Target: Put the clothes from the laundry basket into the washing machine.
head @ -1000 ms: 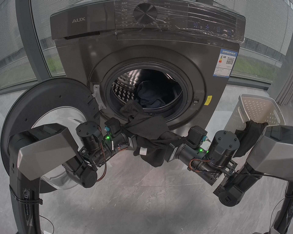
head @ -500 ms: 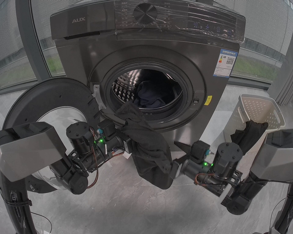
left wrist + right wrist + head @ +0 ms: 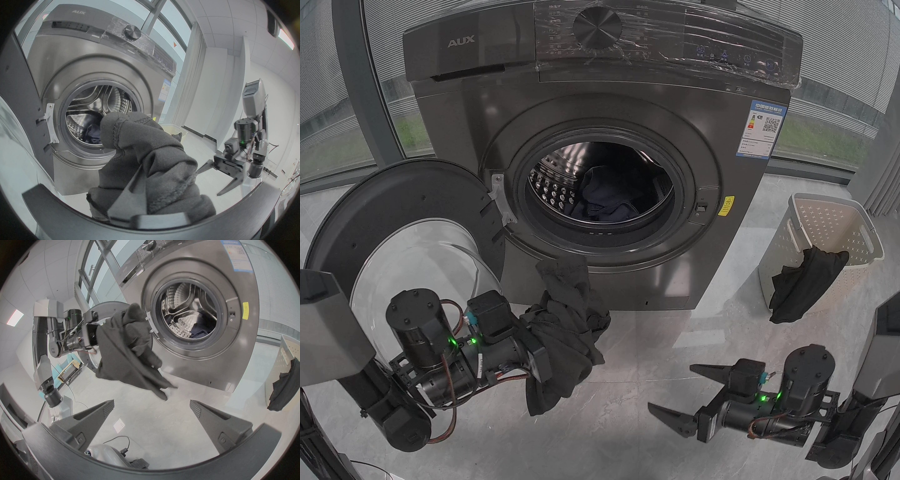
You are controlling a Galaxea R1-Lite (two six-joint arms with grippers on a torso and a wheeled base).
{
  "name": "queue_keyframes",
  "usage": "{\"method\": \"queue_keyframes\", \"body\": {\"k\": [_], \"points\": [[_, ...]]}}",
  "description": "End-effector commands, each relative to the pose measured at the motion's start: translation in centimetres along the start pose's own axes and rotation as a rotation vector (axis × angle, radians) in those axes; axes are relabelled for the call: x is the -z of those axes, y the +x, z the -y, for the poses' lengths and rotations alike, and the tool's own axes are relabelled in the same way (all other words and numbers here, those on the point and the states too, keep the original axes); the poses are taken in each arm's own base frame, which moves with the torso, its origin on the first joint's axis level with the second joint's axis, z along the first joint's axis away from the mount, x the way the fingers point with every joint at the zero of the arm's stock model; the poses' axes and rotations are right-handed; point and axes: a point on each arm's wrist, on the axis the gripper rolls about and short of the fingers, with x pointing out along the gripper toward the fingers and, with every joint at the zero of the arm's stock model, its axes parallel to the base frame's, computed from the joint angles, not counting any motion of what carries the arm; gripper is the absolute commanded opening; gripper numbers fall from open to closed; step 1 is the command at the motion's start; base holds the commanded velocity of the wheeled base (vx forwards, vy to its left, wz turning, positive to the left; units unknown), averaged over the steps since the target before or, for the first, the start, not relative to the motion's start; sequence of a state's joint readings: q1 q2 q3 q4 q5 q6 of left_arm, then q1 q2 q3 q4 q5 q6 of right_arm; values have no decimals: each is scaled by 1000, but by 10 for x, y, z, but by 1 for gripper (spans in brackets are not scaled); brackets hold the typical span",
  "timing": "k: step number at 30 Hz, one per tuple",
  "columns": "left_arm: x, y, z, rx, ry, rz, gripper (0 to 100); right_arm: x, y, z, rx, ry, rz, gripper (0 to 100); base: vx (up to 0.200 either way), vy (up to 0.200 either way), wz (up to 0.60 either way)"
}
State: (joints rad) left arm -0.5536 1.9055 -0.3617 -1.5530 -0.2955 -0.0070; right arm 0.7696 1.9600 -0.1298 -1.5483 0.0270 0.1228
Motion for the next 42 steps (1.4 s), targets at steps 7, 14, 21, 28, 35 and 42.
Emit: {"method": "queue_keyframes", "body": {"k": [7,14,21,28,35,42], "points": [[-16,-17,7,1,10,46,0,-26,-2,21,72,19,124,100,0,0,0],[-15,-17,9,9,6,43,0,-27,-2,24,81,22,129,100,86,0,0],[-13,-16,10,16,4,32,0,-25,-1,22,73,21,121,100,200,0,0],[-8,-12,13,30,1,16,0,-24,0,20,67,21,118,100,200,0,0],[-7,-11,15,38,0,13,0,-24,-1,20,66,21,115,100,200,0,0],[-3,-8,23,67,-2,-3,0,-24,-2,18,58,19,114,100,86,0,0]]}}
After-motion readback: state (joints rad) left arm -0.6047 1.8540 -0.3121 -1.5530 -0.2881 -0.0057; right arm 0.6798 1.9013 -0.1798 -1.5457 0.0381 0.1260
